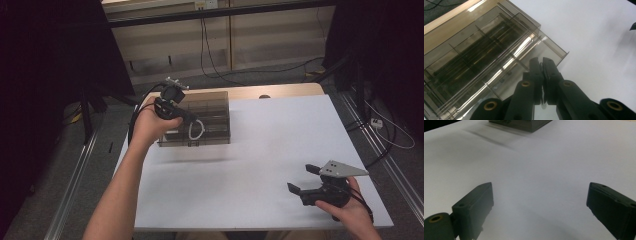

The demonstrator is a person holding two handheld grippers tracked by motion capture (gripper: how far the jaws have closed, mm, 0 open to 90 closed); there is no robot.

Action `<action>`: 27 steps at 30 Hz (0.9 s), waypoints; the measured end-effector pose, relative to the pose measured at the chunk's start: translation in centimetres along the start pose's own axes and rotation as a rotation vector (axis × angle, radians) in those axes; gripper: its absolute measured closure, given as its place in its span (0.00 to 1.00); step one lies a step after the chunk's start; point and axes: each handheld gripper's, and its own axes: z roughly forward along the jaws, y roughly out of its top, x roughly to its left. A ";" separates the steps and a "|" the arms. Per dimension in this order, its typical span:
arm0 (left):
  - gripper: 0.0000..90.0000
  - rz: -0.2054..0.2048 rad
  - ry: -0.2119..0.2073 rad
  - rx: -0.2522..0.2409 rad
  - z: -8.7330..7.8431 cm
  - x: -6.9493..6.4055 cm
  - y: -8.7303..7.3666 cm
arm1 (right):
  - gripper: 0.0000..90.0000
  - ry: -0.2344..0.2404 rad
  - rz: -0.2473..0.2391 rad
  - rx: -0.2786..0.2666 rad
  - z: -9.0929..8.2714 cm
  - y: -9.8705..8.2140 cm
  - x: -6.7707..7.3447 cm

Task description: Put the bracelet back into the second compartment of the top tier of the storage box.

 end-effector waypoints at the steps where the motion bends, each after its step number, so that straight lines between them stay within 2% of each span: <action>1: 0.97 -0.006 0.001 -0.001 0.1 0.0 -0.1 | 0.07 -0.001 -0.003 0.001 0.0 0.0 0.0; 3: 0.97 0.001 0.008 -0.007 0.2 0.2 -0.1 | 0.07 0.001 -0.001 -0.001 0.0 0.0 0.0; 18: 0.97 -0.027 0.019 -0.013 1.2 1.5 -0.8 | 0.08 0.004 -0.008 0.001 0.0 0.0 0.0; 27: 0.97 -0.010 0.025 -0.002 1.8 1.4 -0.9 | 0.07 0.004 -0.008 0.000 0.0 0.0 0.0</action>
